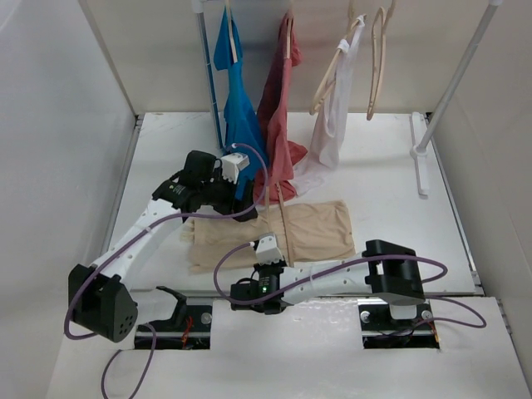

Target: Place the trousers on the hanger

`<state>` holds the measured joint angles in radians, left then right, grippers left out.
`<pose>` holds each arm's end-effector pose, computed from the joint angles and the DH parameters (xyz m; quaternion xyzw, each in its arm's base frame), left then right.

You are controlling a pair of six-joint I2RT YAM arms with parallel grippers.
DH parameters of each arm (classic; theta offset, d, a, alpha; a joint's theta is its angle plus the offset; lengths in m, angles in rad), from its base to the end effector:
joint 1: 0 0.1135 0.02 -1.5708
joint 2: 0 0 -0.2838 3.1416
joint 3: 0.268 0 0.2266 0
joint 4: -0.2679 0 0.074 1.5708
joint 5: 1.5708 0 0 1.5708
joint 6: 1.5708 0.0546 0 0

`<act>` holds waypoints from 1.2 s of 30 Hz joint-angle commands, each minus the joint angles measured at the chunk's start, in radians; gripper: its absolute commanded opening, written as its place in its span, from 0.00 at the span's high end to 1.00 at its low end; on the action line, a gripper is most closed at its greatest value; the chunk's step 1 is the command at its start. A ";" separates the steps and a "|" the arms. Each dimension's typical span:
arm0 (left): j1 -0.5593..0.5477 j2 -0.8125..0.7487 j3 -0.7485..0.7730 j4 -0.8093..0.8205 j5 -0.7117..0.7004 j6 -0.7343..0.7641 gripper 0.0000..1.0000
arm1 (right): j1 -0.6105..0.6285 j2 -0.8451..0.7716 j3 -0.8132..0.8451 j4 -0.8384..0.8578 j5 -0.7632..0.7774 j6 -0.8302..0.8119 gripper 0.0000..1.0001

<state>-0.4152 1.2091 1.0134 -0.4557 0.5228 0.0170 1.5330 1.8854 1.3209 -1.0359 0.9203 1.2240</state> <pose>0.2105 -0.1226 0.3218 0.2976 0.8210 -0.3118 0.3744 0.0556 0.3195 0.2101 -0.1443 0.8842 -0.0978 0.4333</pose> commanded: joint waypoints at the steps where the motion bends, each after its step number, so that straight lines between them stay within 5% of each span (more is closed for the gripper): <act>1: -0.008 -0.008 0.036 -0.046 -0.018 0.007 0.16 | -0.001 0.001 -0.017 0.028 -0.001 0.039 1.00; 2: -0.008 -0.008 0.036 -0.046 -0.018 0.008 0.23 | -0.001 0.001 -0.017 0.028 -0.001 0.039 1.00; 3: -0.008 -0.008 0.036 -0.058 -0.018 0.020 0.40 | -0.001 0.001 -0.017 0.028 -0.001 0.039 1.00; 4: -0.008 -0.008 0.036 -0.058 -0.001 0.020 0.41 | -0.001 0.001 -0.017 0.028 -0.001 0.039 1.00; 5: -0.017 -0.008 0.036 -0.070 0.011 0.020 0.62 | -0.001 0.001 -0.017 0.028 -0.001 0.039 1.00; 8: -0.017 -0.008 0.027 -0.060 0.010 0.011 0.97 | -0.001 0.001 -0.017 0.028 -0.001 0.039 1.00; 9: -0.017 -0.008 0.027 -0.060 -0.003 0.002 1.00 | -0.001 0.001 -0.017 0.028 -0.001 0.039 0.94; 11: -0.017 -0.017 0.027 -0.060 -0.026 -0.021 1.00 | -0.001 0.001 0.004 -0.012 -0.001 0.049 0.76; 12: -0.017 -0.017 0.016 -0.060 -0.026 -0.034 1.00 | -0.001 0.001 0.004 -0.027 -0.001 0.049 0.56; 15: -0.017 -0.039 0.005 -0.060 -0.070 -0.092 1.00 | -0.001 -0.043 0.005 -0.075 0.018 0.049 0.17; 18: -0.008 -0.039 0.005 -0.069 -0.122 -0.130 1.00 | -0.001 -0.124 0.005 -0.096 0.018 0.023 0.03; 20: -0.008 -0.039 0.005 -0.078 -0.151 -0.150 1.00 | -0.001 -0.226 -0.023 -0.010 -0.007 -0.165 0.00; 24: 0.041 -0.039 0.005 -0.078 -0.208 -0.196 1.00 | -0.124 -0.466 -0.129 0.243 -0.330 -0.469 0.00; 25: 0.050 -0.030 0.005 -0.089 -0.208 -0.209 1.00 | -0.254 -0.517 -0.162 0.288 -0.523 -0.497 0.00; 28: 0.061 -0.020 0.005 -0.089 -0.219 -0.209 1.00 | -0.531 -0.695 -0.307 0.379 -0.710 -0.486 0.00; 36: 0.061 -0.042 -0.004 -0.078 -0.224 -0.210 1.00 | -1.093 -0.801 -0.446 0.323 -0.796 -0.507 0.00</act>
<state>-0.3580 1.1992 1.0142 -0.5468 0.3313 -0.1967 0.5430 1.0618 0.8902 -0.7227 0.2337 0.7761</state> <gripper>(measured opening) 0.073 0.999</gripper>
